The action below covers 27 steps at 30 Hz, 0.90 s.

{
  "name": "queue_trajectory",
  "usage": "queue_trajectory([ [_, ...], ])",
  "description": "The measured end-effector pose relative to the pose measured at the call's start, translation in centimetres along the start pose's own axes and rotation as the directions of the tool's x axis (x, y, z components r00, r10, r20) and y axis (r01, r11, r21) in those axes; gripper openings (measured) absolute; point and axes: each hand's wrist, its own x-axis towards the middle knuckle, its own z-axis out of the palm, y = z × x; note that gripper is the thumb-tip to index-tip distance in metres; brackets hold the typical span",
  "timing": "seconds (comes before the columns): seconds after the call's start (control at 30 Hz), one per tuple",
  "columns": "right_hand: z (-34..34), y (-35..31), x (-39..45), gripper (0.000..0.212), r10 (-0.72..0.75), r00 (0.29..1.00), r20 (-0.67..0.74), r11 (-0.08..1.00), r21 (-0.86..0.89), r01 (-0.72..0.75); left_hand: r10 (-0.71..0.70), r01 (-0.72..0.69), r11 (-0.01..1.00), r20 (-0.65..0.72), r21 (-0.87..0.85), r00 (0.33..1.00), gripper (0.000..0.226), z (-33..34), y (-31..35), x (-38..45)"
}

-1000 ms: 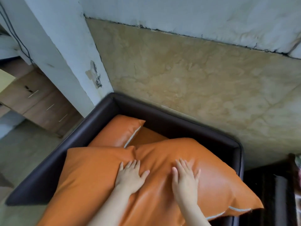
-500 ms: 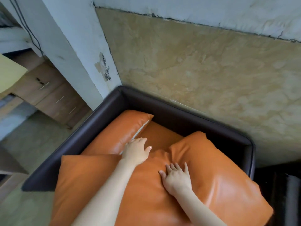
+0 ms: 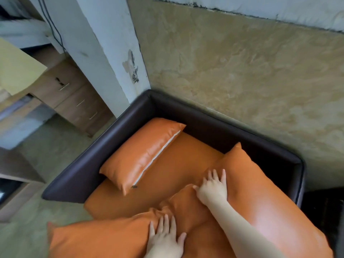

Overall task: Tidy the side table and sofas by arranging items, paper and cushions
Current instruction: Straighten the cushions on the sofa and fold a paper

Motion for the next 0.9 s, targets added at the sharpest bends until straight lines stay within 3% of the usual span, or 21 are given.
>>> queue_trajectory([
  [0.07, 1.6, 1.1, -0.9, 0.065, 0.055, 0.993, 0.108, 0.991, -0.129, -0.04, 0.12, -0.122, 0.987, -0.025, -0.106, 0.992, 0.075, 10.1, -4.9, 11.1],
  [0.1, 1.9, 1.2, -1.4, 0.065, 0.068, 0.988, 0.14, 0.987, -0.157, -0.046, 0.074, -0.102, 0.972, -0.135, -0.21, 0.988, 0.082, 11.7, -5.4, 15.4],
  [0.13, 2.1, 1.1, -1.8, 0.064, 0.077, 0.984, 0.163, 0.985, -0.165, -0.049, 0.037, -0.078, 0.946, -0.132, -0.316, 0.99, 0.075, 11.4, -5.7, 16.5],
  [0.17, 2.2, 1.1, -2.2, 0.063, 0.081, 0.981, 0.177, 0.985, -0.162, -0.052, 0.017, -0.064, 0.954, -0.161, -0.294, 0.987, 0.051, 8.2, -5.2, 13.9],
  [0.2, 2.2, 1.1, -2.5, 0.062, 0.083, 0.98, 0.182, 0.986, -0.157, -0.055, -0.008, -0.022, 0.962, -0.108, -0.272, 0.994, 0.041, 2.8, -2.9, 7.9],
  [0.23, 2.3, 1.3, -2.9, 0.061, 0.089, 0.98, 0.179, 0.987, -0.15, -0.062, -0.022, -0.042, 0.949, -0.198, -0.313, 0.98, 0.044, -3.6, 0.0, 0.8],
  [0.27, 2.4, 1.5, -3.3, 0.06, 0.097, 0.981, 0.169, 0.988, -0.136, -0.074, -0.028, -0.052, 0.936, -0.221, -0.348, 0.975, 0.053, -6.0, 0.6, -0.9],
  [0.33, 3.0, 2.0, -4.0, 0.061, 0.106, 0.987, 0.123, 0.99, -0.105, -0.093, -0.003, -0.022, 0.967, -0.096, -0.253, 0.995, 0.074, -5.5, 2.2, -1.3],
  [0.4, 3.6, 2.4, -4.4, 0.067, 0.096, 0.995, 0.039, 0.992, -0.084, -0.093, 0.007, 0.004, 0.969, 0.046, -0.246, 0.999, 0.077, -3.3, 3.2, -2.0],
  [0.53, 4.9, 2.9, -4.5, 0.103, 0.028, 0.996, -0.081, 0.998, -0.048, -0.032, 0.002, -0.009, 0.985, -0.042, -0.17, 0.999, 0.078, -2.5, 3.0, -2.5],
  [0.6, 4.9, 2.9, -4.5, 0.11, 0.036, 0.986, -0.16, 0.999, 0.003, -0.036, -0.005, -0.004, 0.984, -0.051, -0.176, 0.999, 0.08, -2.7, 3.3, -2.5],
  [0.63, 4.6, 2.9, -4.8, 0.105, 0.024, 0.986, -0.165, 1.0, 0.013, -0.023, -0.005, -0.003, 0.981, -0.038, -0.193, 0.999, 0.082, -2.7, 3.5, -2.5],
  [0.7, 3.8, 2.9, -5.4, 0.075, -0.023, 0.989, -0.144, 0.994, 0.103, 0.038, -0.011, 0.003, 0.976, -0.035, -0.219, 0.999, 0.083, -3.0, 3.5, -2.3],
  [0.8, 2.5, 2.6, -5.4, 0.038, -0.037, 0.929, -0.369, 0.963, 0.235, 0.132, -0.061, 0.025, 0.97, -0.141, -0.243, 0.988, 0.053, -3.6, 3.5, -2.1],
  [0.9, -0.4, 2.2, -5.0, 0.038, 0.037, 0.827, -0.561, 0.827, 0.481, 0.29, -0.173, 0.104, 0.964, -0.285, -0.244, 0.943, 0.035, -6.1, 3.6, -2.1],
])
